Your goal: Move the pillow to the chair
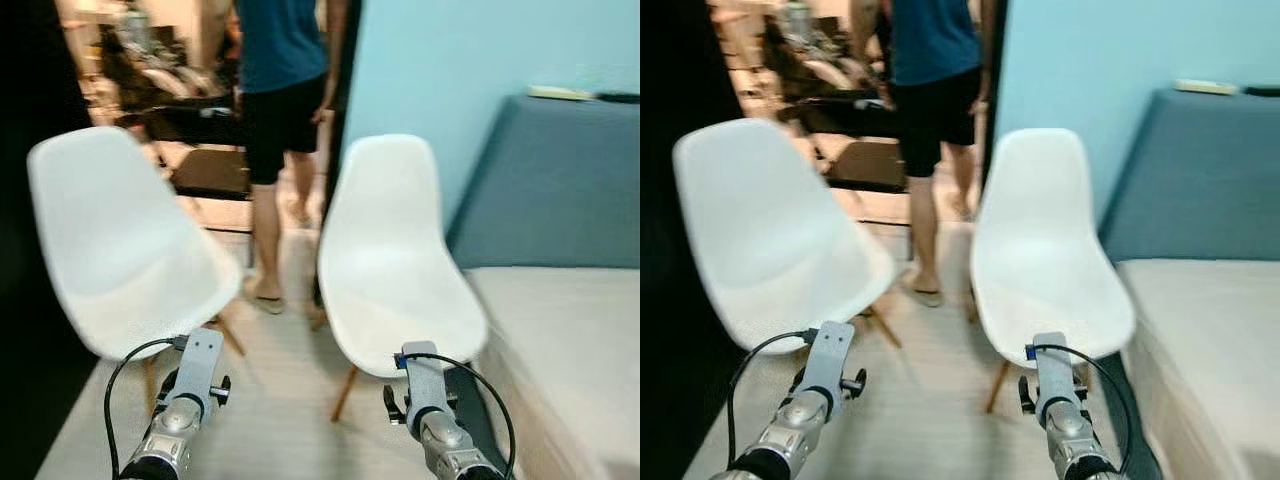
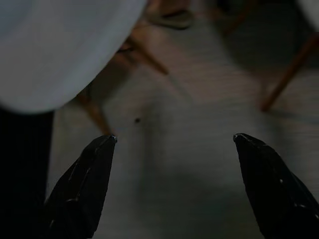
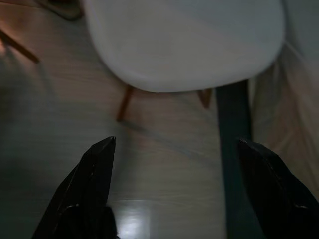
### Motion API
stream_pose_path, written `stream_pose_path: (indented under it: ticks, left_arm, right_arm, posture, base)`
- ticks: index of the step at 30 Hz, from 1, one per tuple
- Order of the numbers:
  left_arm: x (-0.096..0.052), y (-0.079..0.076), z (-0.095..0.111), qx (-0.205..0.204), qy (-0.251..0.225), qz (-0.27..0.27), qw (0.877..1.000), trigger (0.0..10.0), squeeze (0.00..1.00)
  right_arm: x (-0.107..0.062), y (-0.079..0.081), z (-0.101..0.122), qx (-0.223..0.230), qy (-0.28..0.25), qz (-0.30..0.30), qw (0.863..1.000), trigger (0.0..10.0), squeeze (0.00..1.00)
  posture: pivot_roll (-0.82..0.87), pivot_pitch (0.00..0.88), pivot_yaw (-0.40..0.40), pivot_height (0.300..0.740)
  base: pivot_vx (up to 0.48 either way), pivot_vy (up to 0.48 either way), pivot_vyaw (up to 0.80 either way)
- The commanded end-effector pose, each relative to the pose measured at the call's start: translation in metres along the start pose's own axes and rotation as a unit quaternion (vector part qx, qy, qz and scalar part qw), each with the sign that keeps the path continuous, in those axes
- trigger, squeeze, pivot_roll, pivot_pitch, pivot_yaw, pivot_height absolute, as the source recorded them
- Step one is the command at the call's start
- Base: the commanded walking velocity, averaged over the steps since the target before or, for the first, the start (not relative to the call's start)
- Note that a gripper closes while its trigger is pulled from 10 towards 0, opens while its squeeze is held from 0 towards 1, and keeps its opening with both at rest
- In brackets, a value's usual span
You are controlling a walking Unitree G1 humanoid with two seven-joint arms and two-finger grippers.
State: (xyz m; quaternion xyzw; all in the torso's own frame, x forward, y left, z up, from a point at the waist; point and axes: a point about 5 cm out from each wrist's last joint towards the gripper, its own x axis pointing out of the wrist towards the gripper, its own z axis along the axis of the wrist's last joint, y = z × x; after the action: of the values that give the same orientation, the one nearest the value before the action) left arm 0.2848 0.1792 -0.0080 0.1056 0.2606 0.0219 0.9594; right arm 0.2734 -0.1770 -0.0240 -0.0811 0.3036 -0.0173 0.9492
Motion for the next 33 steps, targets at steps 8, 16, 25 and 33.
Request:
stream_pose_path:
  ticks: [8, 16, 25, 33]
  left_arm:
    - [-0.002, -0.007, 0.000, -0.027, -0.002, 0.001, 1.000, 10.0, 0.00]
    - [-0.004, -0.015, -0.001, -0.026, -0.008, -0.010, 1.000, 10.0, 0.00]
    - [-0.001, -0.018, 0.009, -0.006, -0.019, -0.019, 1.000, 10.0, 0.00]
    - [0.000, -0.018, 0.012, -0.015, -0.023, -0.024, 0.999, 10.0, 0.00]
  right_arm:
    - [0.001, -0.001, 0.004, -0.030, 0.001, 0.016, 0.999, 10.0, 0.00]
    - [0.002, -0.003, 0.006, -0.035, 0.001, 0.016, 0.999, 10.0, 0.00]
    - [0.002, -0.007, 0.001, -0.037, 0.022, -0.002, 0.999, 10.0, 0.00]
    - [0.000, -0.010, -0.003, -0.026, 0.020, -0.014, 0.999, 10.0, 0.00]
  posture:
    - [0.03, 0.031, -0.110, 0.740]
    - [0.02, 0.044, -0.116, 0.740]
    - [0.00, 0.041, -0.095, 0.740]
    - [-0.01, 0.039, -0.072, 0.740]
  base:
    - [0.000, 0.000, -0.80]
    - [0.000, 0.000, -0.80]
    - [0.000, 0.000, -0.80]
    - [0.000, 0.000, -0.80]
